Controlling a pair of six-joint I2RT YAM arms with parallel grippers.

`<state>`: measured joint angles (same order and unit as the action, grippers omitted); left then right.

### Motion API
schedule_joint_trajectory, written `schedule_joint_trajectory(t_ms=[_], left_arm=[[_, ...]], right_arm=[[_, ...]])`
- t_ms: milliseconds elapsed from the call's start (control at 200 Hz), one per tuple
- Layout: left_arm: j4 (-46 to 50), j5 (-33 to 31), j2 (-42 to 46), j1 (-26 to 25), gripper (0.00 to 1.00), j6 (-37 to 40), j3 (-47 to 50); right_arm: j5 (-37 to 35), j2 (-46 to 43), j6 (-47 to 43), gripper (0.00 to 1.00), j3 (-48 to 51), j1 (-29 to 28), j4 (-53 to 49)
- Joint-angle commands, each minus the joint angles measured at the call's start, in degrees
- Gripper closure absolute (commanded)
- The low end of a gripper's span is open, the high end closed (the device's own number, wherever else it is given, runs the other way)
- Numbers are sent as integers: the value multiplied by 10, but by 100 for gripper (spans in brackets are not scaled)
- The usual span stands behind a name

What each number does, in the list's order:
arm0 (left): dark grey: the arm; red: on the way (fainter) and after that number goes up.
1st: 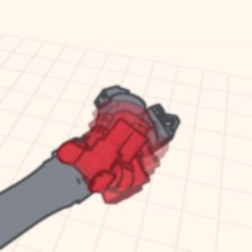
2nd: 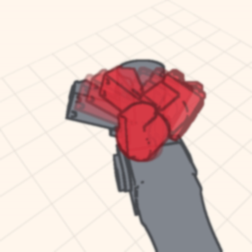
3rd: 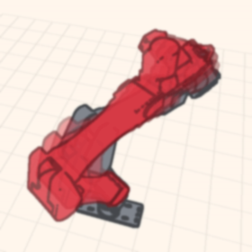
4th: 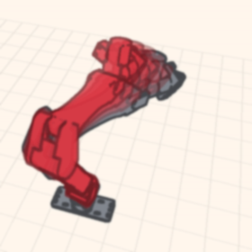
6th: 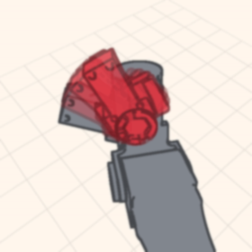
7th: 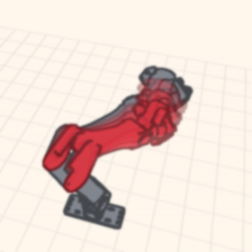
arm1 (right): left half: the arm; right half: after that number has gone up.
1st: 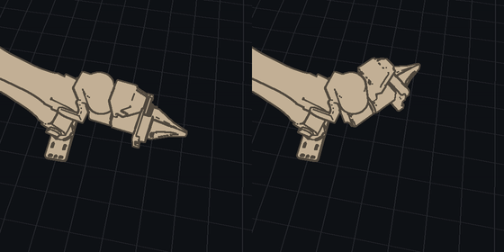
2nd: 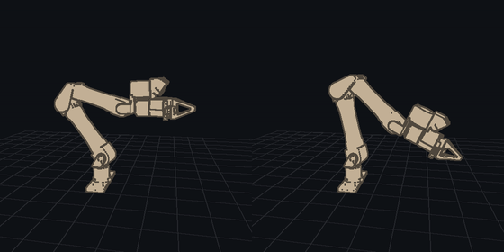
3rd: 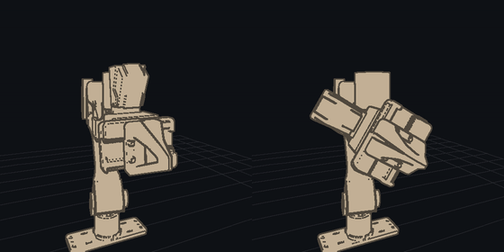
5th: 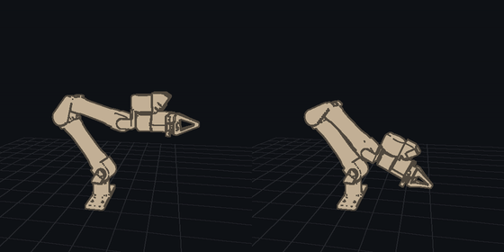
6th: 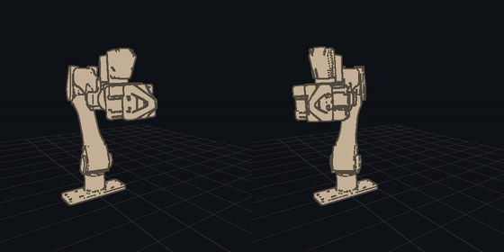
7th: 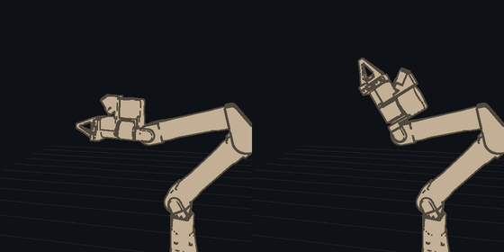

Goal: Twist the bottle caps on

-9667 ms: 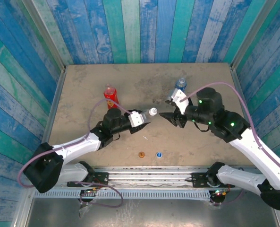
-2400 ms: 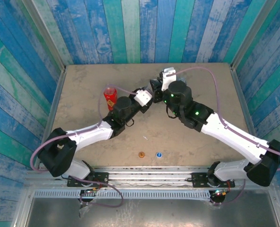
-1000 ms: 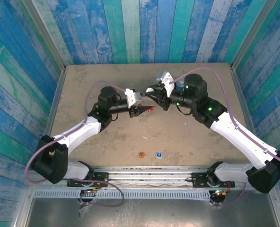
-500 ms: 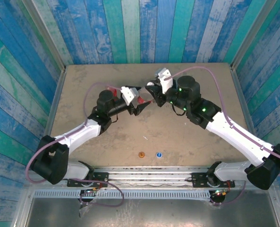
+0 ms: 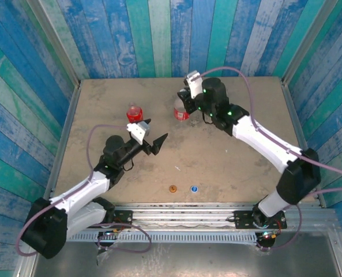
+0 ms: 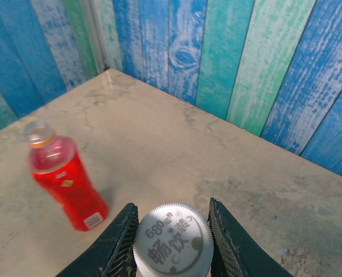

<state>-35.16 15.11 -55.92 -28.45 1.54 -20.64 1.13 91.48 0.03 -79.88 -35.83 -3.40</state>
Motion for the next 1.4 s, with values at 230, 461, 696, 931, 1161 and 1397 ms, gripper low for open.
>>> schedule_joint_trajectory(t_ms=[230,461,696,931,1161,1397], left_arm=[[20,-72,98,1,6,-48,55],[-5,-140,93,1,6,-38,71],[-8,-188,44,1,5,-38,45],[16,-250,-12,3,6,-37,-6],[12,-256,-24,34,6,-28,-13],[-3,-184,-31,102,6,-43,-8]], right_arm=[[12,176,60,99,-181,50,-41],[28,218,56,94,-209,59,-51],[38,203,37,62,-217,59,-57],[36,166,22,43,-208,58,-57],[61,112,7,28,-167,57,-52],[71,28,5,20,-75,50,-41]])
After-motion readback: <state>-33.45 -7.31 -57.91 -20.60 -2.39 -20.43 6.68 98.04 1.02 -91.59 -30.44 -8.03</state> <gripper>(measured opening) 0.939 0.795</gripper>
